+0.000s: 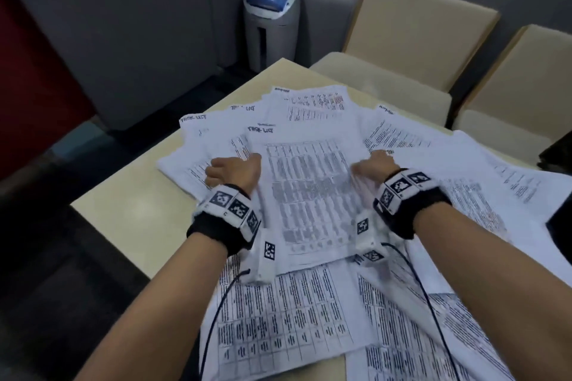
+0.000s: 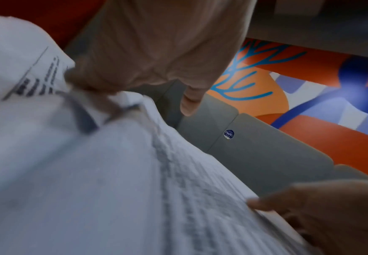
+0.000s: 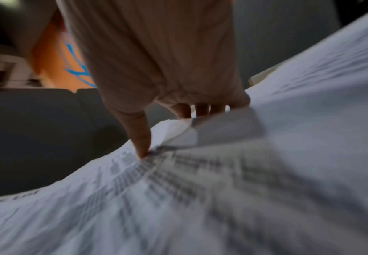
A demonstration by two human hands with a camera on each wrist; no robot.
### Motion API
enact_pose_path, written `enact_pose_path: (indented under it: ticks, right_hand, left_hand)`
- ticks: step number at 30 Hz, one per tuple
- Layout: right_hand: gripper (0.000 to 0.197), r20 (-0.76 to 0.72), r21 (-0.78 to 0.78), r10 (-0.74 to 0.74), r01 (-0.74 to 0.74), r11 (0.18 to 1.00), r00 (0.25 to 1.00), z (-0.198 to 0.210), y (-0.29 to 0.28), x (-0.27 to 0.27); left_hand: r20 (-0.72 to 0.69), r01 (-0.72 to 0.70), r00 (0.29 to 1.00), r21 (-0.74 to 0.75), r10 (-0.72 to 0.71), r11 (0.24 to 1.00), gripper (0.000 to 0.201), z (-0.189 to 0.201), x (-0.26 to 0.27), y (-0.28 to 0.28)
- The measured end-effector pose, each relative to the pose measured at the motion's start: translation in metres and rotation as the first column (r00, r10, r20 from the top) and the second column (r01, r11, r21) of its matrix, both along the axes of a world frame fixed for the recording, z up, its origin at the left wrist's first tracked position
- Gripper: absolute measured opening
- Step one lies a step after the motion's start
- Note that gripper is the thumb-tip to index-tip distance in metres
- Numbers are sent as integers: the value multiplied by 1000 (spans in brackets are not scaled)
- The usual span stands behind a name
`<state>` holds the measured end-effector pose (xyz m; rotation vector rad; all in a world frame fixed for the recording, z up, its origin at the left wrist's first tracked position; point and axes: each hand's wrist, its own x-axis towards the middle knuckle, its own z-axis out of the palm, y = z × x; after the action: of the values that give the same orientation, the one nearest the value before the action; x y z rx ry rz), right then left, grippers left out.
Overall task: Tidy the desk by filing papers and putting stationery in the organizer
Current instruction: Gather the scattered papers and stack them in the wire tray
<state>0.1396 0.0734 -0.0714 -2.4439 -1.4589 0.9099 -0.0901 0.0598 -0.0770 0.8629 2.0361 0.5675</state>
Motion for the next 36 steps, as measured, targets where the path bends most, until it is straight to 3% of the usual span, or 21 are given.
enact_pose_path:
  ticks: [2, 4, 9, 13, 15, 17, 20, 22, 23, 25, 26, 28, 30, 31, 32, 34, 36]
  right_hand:
    - [62, 41, -49, 51, -49, 998, 998, 3, 0, -29]
    - [67, -22, -32, 113, -113, 993, 993, 5, -1, -52]
    - [38, -181, 253, 163, -114, 961, 970, 18, -24, -60]
    - [35, -330, 599, 220, 23, 800, 918, 64, -63, -34]
    - [32, -388, 718, 243, 126, 685, 889, 94, -85, -16]
    - [28, -406, 800, 267, 199, 566, 874, 122, -106, 2]
    - [23, -437, 856, 305, 287, 430, 846, 147, -134, 29]
    - [29, -476, 851, 301, 345, 397, 826, 142, -146, 45]
    - [32, -505, 832, 273, 378, 405, 819, 134, -151, 52]
    - [43, -572, 784, 201, 456, 422, 796, 114, -158, 61]
    - [51, -601, 760, 172, 491, 426, 781, 105, -161, 63]
    - [60, -638, 722, 132, 529, 447, 759, 89, -166, 65]
    - [52, -631, 715, 109, 521, 466, 768, 80, -168, 63]
    - [46, -613, 725, 86, 515, 458, 786, 77, -168, 63]
    - [42, -594, 736, 62, 511, 443, 802, 76, -168, 62]
    - [38, -577, 750, 15, 522, 407, 817, 76, -166, 62]
    - [37, -574, 759, 12, 526, 384, 819, 79, -165, 64]
  left_hand:
    - [70, 26, 997, 33, -28, 999, 92, -6, 5, 5]
    - [122, 63, 990, 55, -70, 996, 88, -9, 4, 9]
    - [268, -18, 963, 150, -24, 989, 70, -4, -7, 3]
    - [423, -81, 898, 435, -124, 897, 37, 45, 11, -17]
    - [542, -137, 800, 583, -257, 801, 34, 84, 22, -26]
    - [560, -152, 715, 709, -418, 689, 60, 111, 32, -28]
    - [477, -94, 723, 784, -499, 614, 123, 129, 47, -32]
    - [418, 17, 687, 808, -594, 588, 146, 129, 59, -37]
    - [409, 70, 648, 808, -643, 585, 147, 131, 65, -47]
    - [459, 71, 575, 796, -677, 601, 122, 123, 77, -55]
    - [464, 63, 572, 798, -677, 600, 106, 117, 83, -59]
    - [411, 111, 587, 813, -697, 572, 104, 103, 93, -59]
    - [318, 192, 583, 840, -747, 507, 108, 92, 104, -60]
    - [305, 197, 575, 849, -759, 490, 97, 89, 108, -59]
    - [323, 167, 573, 854, -753, 493, 82, 88, 112, -60]
    - [338, 84, 639, 862, -691, 500, 54, 86, 116, -54]
    - [348, 29, 658, 874, -668, 484, 58, 89, 114, -48]
